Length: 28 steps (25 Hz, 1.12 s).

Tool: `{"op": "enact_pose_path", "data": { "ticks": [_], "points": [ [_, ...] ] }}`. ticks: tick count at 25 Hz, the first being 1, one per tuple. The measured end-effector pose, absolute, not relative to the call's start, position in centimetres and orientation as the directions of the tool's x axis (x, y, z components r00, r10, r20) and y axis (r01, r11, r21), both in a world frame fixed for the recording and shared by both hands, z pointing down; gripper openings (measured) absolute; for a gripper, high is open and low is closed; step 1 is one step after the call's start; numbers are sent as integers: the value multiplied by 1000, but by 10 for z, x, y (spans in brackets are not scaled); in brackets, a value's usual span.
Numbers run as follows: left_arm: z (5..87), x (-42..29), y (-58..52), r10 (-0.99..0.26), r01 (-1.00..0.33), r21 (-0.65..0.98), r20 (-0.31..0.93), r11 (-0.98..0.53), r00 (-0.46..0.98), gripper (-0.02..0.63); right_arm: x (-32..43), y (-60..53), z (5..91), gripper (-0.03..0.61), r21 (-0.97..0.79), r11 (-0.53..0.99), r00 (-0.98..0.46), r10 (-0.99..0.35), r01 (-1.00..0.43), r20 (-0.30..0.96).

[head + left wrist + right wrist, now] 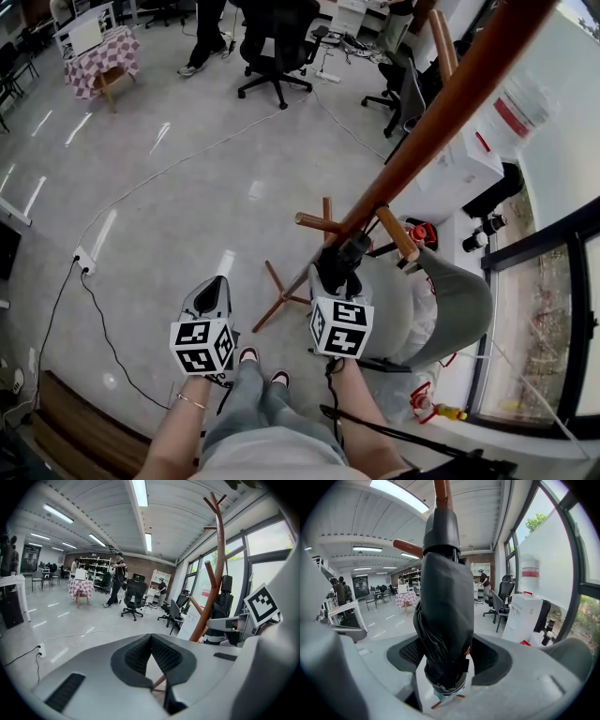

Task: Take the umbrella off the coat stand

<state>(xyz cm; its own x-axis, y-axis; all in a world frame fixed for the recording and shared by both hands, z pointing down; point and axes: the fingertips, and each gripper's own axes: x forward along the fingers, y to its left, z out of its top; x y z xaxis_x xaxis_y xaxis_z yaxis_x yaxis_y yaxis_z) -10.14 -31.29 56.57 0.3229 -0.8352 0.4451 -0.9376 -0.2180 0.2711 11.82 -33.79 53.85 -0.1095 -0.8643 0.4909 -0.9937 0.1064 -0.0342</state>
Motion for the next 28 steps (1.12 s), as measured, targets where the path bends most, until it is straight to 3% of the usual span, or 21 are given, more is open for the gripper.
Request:
{"op": "enact_pose_path", "data": {
  "ticks": [28],
  "points": [
    [563, -100, -303, -840, -941, 271, 445, -203, 310, 5, 119, -332, 535, 230, -28, 115, -114, -856, -993, 504]
  ]
}}
